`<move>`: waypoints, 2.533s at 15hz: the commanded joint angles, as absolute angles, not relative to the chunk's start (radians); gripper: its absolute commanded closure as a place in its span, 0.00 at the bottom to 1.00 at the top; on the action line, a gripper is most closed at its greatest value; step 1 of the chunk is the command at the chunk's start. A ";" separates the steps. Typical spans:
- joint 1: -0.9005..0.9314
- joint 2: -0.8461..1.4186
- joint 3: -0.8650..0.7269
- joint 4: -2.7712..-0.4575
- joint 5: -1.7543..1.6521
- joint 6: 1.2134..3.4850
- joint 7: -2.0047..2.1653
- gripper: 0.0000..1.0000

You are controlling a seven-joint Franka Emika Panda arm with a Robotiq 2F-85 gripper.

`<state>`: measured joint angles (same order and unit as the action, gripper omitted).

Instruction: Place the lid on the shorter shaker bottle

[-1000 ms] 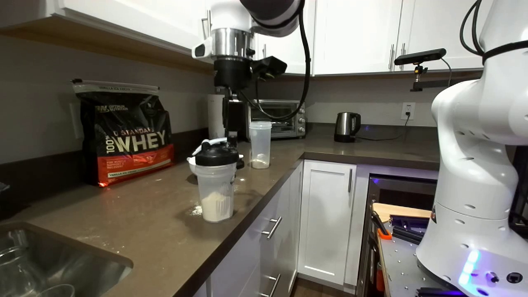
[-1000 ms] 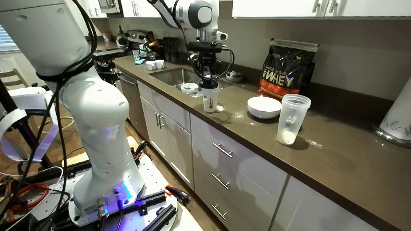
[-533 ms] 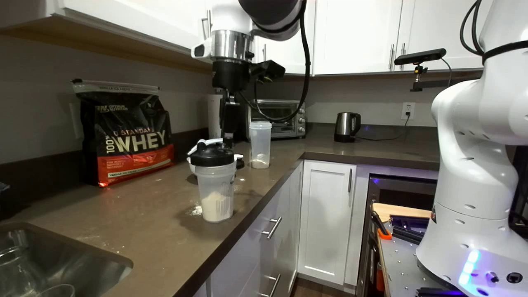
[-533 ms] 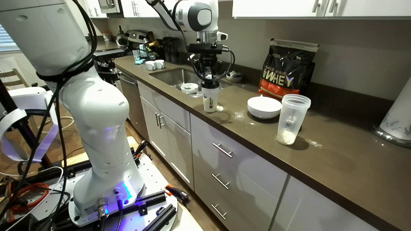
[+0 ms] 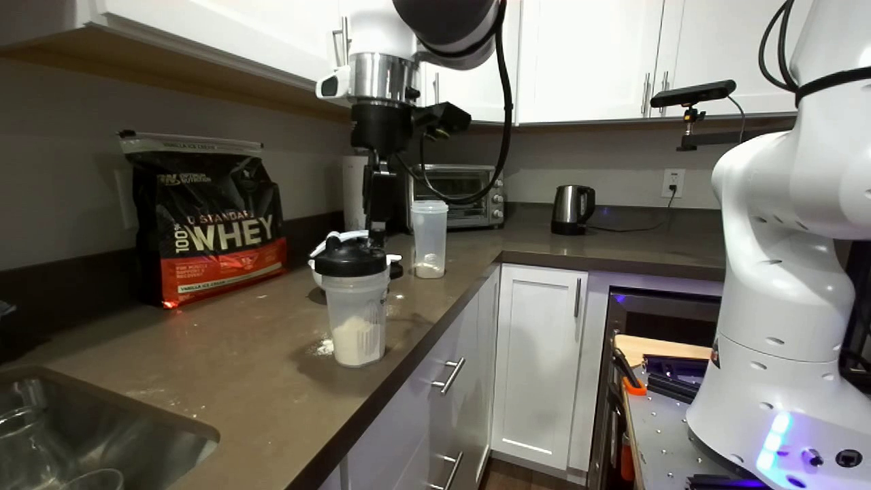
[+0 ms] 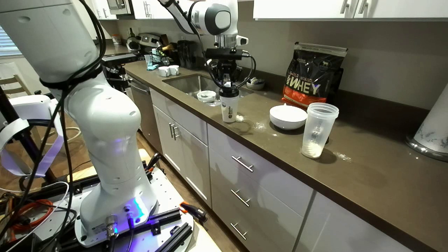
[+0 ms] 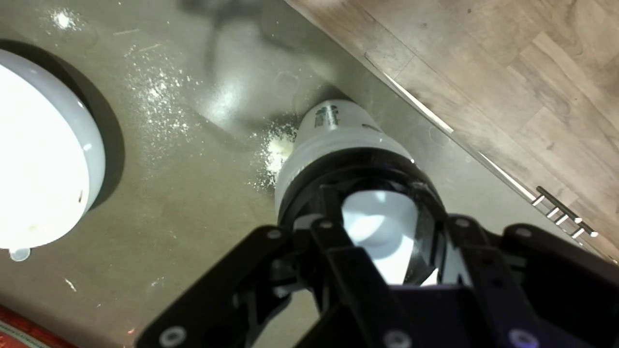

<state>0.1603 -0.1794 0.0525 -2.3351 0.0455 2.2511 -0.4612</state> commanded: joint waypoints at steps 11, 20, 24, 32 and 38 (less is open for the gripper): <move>0.153 -0.204 0.052 -2.339 0.032 2.251 -0.485 0.86; 0.150 -0.203 0.045 -2.342 0.031 2.244 -0.486 0.86; 0.150 -0.198 0.040 -2.342 0.033 2.244 -0.488 0.86; 0.153 -0.183 0.037 -2.344 0.049 2.245 -0.496 0.86; 0.153 -0.174 0.038 -2.346 0.050 2.248 -0.497 0.86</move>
